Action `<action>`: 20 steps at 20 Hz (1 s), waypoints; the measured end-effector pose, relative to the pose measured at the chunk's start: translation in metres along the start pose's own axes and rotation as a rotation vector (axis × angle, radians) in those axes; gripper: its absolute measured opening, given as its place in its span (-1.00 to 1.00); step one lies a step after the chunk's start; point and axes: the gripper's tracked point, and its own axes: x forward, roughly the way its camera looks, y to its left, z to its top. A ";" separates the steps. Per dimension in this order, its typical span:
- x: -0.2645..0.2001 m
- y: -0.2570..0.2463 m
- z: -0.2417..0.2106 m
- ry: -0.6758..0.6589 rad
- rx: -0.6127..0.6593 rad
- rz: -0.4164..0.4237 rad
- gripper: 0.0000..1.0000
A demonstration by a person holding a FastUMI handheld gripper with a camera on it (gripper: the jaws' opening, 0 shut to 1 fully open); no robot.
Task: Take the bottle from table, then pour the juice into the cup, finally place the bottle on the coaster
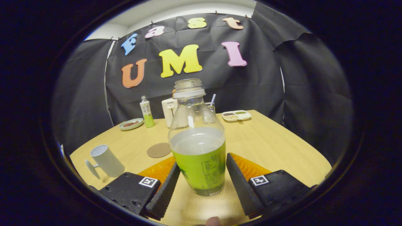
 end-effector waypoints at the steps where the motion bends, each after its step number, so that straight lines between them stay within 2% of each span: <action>1: 0.002 0.000 0.000 0.002 -0.003 0.003 0.78; 11: 0.001 0.015 0.009 0.028 -0.065 0.012 0.61; 20: -0.015 0.048 0.056 -0.067 -0.457 -0.094 0.54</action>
